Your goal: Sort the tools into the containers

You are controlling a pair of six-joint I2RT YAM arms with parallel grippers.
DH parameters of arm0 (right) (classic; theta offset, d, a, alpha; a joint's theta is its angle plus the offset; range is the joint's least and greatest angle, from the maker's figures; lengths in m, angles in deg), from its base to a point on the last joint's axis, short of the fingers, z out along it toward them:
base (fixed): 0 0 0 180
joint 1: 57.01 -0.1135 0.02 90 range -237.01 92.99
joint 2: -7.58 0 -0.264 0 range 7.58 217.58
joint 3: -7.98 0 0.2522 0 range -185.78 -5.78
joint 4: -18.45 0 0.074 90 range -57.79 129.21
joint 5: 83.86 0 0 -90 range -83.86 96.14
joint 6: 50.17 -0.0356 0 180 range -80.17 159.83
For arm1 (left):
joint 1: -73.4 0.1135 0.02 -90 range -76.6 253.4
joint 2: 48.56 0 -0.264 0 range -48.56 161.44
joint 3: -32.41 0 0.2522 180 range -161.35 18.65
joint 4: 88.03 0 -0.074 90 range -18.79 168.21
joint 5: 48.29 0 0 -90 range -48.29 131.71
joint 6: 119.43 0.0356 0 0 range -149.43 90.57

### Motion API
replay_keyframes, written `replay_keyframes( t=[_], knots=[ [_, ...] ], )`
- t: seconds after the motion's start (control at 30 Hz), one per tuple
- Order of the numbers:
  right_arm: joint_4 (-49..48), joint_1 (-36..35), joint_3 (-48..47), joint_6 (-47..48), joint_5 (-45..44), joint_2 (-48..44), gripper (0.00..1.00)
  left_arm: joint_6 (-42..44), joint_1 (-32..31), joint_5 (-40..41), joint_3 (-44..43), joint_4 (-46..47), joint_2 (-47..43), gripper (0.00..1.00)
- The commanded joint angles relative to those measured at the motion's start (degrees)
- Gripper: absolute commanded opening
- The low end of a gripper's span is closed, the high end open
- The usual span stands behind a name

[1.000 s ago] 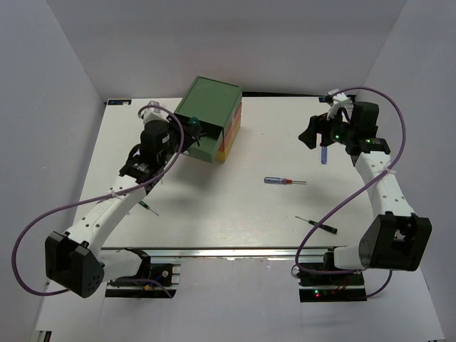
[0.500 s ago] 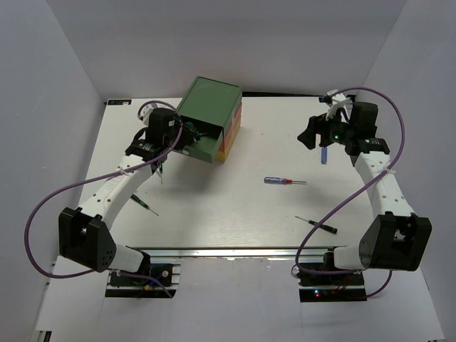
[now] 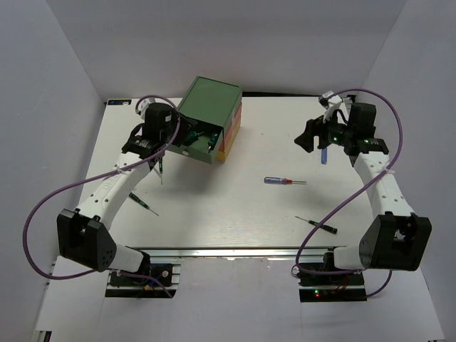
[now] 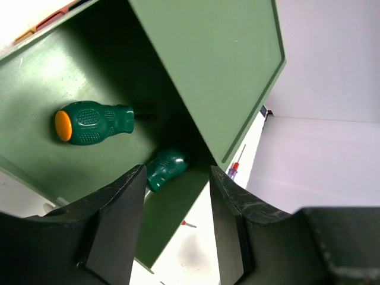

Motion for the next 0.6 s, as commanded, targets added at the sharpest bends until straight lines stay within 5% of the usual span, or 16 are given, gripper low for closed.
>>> replay_keyframes(
  t=[0.0, 0.2, 0.33, 0.57],
  knots=[
    [2.38, -0.75, -2.34, 6.66, 7.83, 0.18, 0.8, 3.76, 0.3, -0.77, -2.78, -0.02, -2.59, 0.57],
    [10.02, -9.78, -7.43, 21.14, 13.91, 2.55, 0.8, 16.14, 0.39, -1.9, 0.36, 3.66, -10.65, 0.51],
    [13.98, -16.21, -11.91, 29.6, 13.12, 5.36, 0.78, 23.63, 0.65, -5.06, 7.83, 8.41, -19.98, 0.33],
    [12.59, -24.56, -23.86, 31.11, 11.1, 13.35, 0.75, 14.7, 0.74, -9.01, 24.44, 10.09, -33.0, 0.26]
  ],
)
